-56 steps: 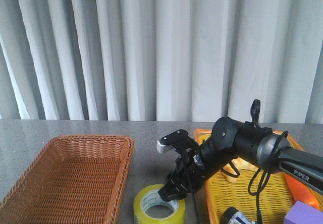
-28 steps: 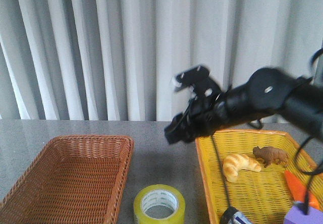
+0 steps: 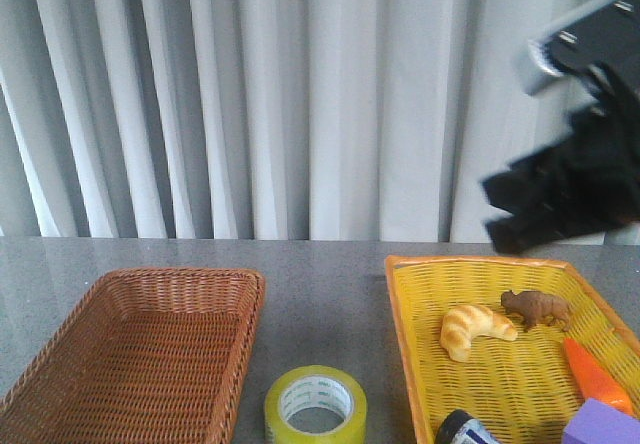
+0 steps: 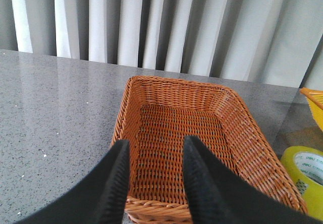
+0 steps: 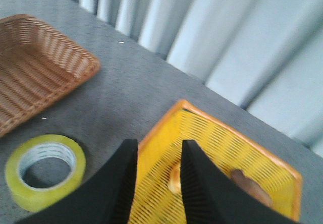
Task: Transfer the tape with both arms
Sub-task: 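Raise the right gripper away from the tape and withdraw it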
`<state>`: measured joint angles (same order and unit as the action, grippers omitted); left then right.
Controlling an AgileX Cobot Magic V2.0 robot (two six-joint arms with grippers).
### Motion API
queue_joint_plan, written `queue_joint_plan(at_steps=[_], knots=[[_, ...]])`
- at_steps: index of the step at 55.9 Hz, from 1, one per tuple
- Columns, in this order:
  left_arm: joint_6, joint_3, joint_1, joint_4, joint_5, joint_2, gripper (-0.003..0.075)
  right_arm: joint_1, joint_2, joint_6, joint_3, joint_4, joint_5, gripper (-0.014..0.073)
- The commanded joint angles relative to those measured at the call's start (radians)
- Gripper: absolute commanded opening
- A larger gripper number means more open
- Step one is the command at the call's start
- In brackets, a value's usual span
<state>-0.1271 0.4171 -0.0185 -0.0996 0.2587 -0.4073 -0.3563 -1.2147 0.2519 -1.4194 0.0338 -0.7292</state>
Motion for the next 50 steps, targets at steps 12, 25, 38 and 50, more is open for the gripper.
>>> queue_joint_plan(at_steps=[12,25,38,50], knots=[[0.001,0.035,0.001,-0.002,-0.064,-0.012,0.0262,0.002,0.439,-0.392,0.527,0.282,0.276,0.015],[0.001,0.035,0.001,-0.019,-0.09,-0.013,0.0258,0.002,0.697,-0.62,0.832,0.471,0.281,0.0007],[0.061,0.093,0.047,-0.038,-0.087,-0.101,0.0194,0.002,0.789,-0.689,0.959,0.579,0.308,-0.0007],[0.246,0.334,0.209,-0.04,-0.007,-0.329,0.018,0.002,0.789,-0.689,0.975,0.577,0.289,-0.0007]])
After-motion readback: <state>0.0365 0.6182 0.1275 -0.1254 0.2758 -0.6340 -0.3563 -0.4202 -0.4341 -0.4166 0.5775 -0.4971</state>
